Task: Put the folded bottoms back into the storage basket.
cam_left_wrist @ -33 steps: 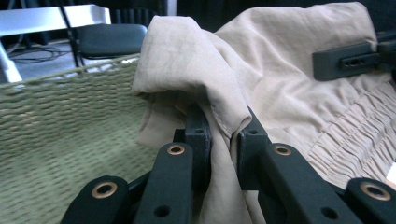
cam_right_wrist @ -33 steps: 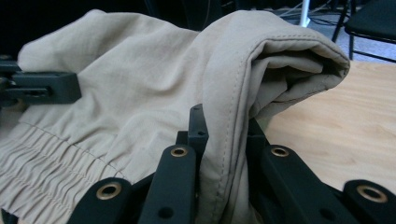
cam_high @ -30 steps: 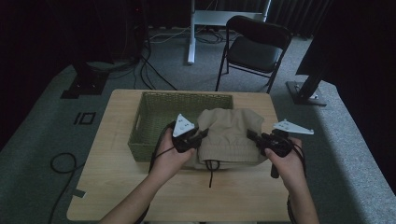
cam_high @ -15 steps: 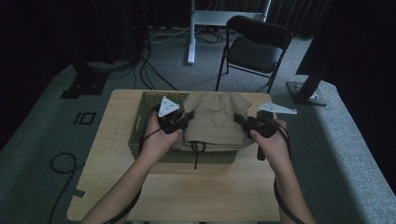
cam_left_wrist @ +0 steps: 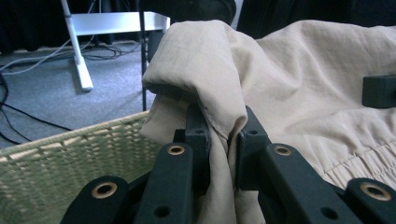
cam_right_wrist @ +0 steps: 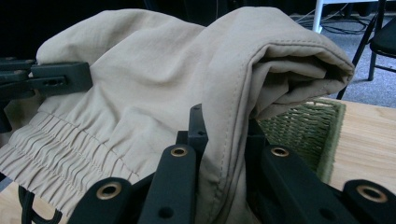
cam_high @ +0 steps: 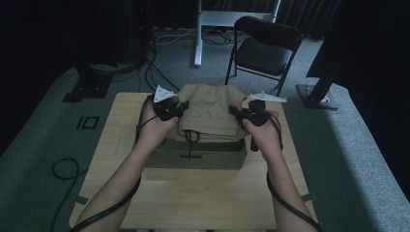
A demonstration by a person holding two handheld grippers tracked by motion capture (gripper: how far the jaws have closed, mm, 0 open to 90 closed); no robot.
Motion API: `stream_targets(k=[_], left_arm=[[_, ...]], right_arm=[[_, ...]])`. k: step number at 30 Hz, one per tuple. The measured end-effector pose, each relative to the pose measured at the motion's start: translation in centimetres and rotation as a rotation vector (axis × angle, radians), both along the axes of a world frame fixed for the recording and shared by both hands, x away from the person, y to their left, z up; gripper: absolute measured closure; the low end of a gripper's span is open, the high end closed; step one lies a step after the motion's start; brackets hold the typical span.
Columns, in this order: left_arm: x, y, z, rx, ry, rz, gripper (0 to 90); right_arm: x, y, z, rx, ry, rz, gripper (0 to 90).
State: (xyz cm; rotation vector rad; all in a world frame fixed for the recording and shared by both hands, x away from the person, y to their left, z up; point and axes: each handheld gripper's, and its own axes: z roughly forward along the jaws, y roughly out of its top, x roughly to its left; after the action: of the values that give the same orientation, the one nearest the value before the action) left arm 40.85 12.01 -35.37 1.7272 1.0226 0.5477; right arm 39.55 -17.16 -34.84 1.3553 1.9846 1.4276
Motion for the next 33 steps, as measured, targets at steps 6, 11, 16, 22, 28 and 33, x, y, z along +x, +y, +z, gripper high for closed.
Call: stream_targets(k=[6, 11, 16, 22, 28, 33], left_arm=[[2.0, 0.7, -1.1, -0.011, 0.004, 0.022, 80.0], [3.3, 1.0, -2.2, 0.007, 0.025, 0.045, 80.0], [4.3, 1.3, -4.1, 0.015, 0.068, 0.067, 80.1], [4.8, 2.0, -6.7, 0.003, 0.126, 0.091, 80.0], [5.0, 2.2, -8.8, 0.028, 0.187, 0.11, 80.0], [5.3, 2.4, -10.2, 0.008, 0.21, 0.132, 80.0]], right_arm=[[1.7, 1.2, -0.9, 0.001, -0.002, -0.025, 80.4], [3.0, 2.2, -2.1, -0.024, 0.002, -0.039, 80.3], [4.1, 2.9, -3.9, -0.031, 0.028, -0.047, 80.3], [4.9, 3.7, -6.4, -0.024, 0.072, -0.048, 80.3], [5.3, 4.7, -8.7, -0.055, 0.127, -0.058, 80.4], [5.7, 5.0, -9.3, -0.067, 0.147, -0.058, 80.4]])
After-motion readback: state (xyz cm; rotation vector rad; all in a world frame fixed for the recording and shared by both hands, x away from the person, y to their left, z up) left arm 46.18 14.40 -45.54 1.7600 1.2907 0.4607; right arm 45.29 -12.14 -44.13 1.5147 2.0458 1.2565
